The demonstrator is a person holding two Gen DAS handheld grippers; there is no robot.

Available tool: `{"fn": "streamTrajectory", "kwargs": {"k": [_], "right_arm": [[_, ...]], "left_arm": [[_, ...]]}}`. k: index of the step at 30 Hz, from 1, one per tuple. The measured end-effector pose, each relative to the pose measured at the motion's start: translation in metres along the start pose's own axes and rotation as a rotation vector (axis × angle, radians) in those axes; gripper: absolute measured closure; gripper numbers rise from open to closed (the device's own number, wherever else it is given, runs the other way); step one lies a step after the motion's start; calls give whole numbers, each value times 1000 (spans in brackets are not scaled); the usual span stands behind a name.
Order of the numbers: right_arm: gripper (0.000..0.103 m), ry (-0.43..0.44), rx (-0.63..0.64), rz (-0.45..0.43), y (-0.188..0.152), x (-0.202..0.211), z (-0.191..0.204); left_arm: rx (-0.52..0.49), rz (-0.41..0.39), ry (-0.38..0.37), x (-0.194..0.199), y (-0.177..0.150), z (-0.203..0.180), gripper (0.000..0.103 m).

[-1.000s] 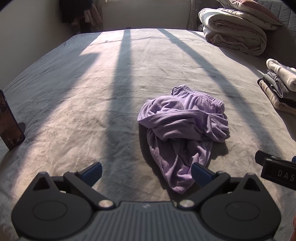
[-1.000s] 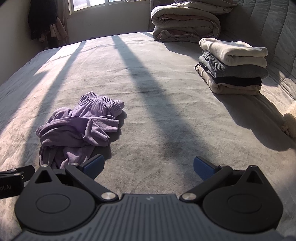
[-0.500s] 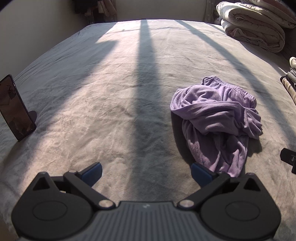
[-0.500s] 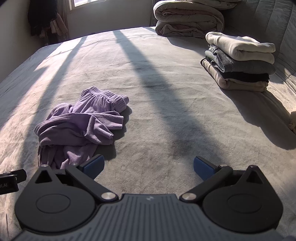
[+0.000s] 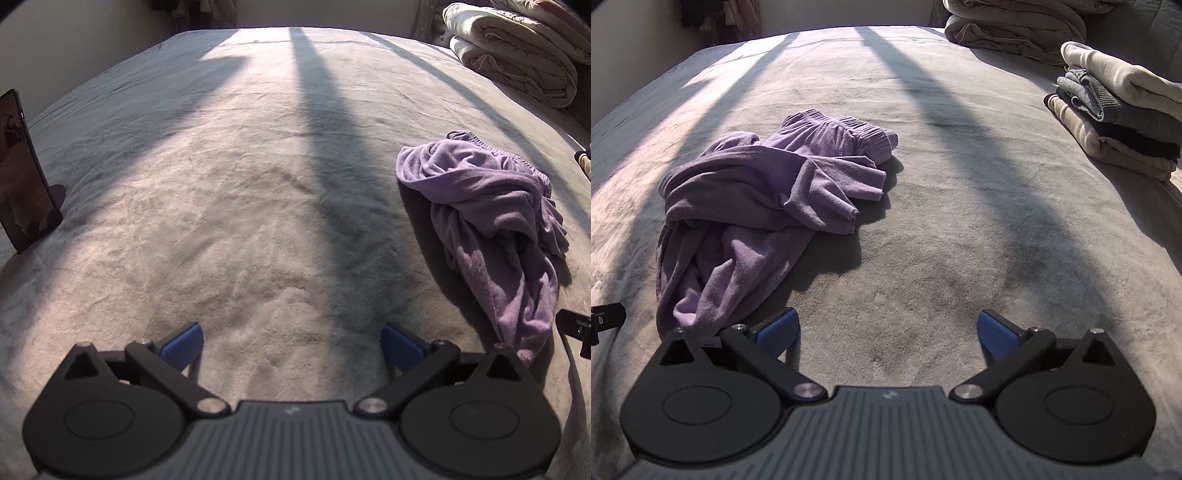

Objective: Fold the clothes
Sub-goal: 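Move both tools toward the crumpled lavender sweatpants on the bed, then grasp the sweatpants fabric with the right gripper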

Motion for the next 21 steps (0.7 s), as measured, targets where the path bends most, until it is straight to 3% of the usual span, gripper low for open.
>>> {"fn": "streamTrajectory", "kwargs": {"k": [9, 13, 14, 18, 21], "right_arm": [[0, 19, 46, -18, 9, -3, 3], [22, 116, 64, -92, 18, 10, 18], [24, 146, 67, -107, 20, 13, 23], [39, 298, 66, -100, 18, 19, 48], [54, 328, 102, -107, 14, 18, 62]], "left_arm": [[0, -74, -23, 1, 0, 0, 0], [48, -71, -46, 4, 7, 4, 1], [68, -73, -57, 5, 10, 5, 1], [111, -76, -100, 6, 20, 3, 1], [93, -68, -133, 5, 28, -4, 2]]}}
Point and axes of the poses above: each gripper's, at about its wrist camera, not at the fingertips, and x roughly against the way its jaws point, z to its left, y to its top, the point moved 8 cm from there along -x, roughly the way its jaws point, and after that the axes turned 2 degrees about -y, right-handed, at the moved point
